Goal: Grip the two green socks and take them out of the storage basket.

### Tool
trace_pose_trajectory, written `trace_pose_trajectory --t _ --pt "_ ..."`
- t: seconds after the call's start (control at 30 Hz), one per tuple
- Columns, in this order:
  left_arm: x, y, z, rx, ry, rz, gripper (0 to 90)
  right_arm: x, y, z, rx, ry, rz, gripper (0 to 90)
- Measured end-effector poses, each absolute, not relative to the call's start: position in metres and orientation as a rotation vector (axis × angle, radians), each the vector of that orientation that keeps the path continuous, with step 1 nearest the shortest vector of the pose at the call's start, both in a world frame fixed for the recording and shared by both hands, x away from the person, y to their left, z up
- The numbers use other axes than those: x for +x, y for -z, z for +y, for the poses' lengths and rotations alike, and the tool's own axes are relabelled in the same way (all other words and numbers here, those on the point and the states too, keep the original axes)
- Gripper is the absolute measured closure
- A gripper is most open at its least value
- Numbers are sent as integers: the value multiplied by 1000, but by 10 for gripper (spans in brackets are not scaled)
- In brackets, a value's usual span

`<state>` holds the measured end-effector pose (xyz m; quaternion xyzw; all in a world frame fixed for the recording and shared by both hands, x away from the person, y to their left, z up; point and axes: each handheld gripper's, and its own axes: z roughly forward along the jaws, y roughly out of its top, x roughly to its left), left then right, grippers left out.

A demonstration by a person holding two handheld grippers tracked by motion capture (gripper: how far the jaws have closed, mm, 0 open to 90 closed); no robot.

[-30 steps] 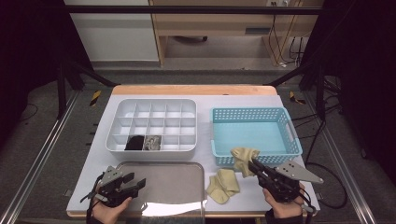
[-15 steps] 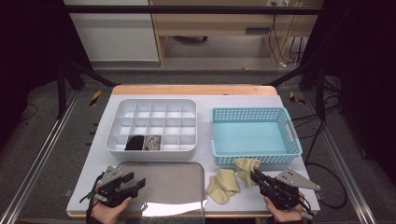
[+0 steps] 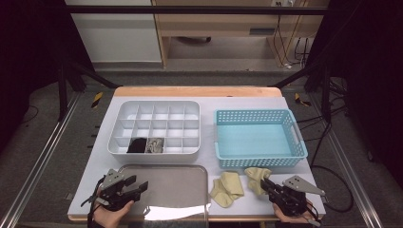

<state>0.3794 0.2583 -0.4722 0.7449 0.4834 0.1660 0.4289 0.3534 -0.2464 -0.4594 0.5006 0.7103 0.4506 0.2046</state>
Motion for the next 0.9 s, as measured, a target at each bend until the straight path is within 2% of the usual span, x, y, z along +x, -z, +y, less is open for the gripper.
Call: trace_pose_trajectory --t 0.3,0.4,0.63,0.9 --pt "379 471 258 1858 -416 1203 415 362 477 -250 1450 -1107 2009 808" --pt "379 471 258 1855 -416 1201 415 363 480 -251 1453 -1087 2010 775" --pt "379 470 258 1854 -412 1199 415 360 473 -253 1395 -1125 1937 658" --pt "378 469 255 1851 -395 1206 435 356 460 -239 1270 -1230 1948 646"
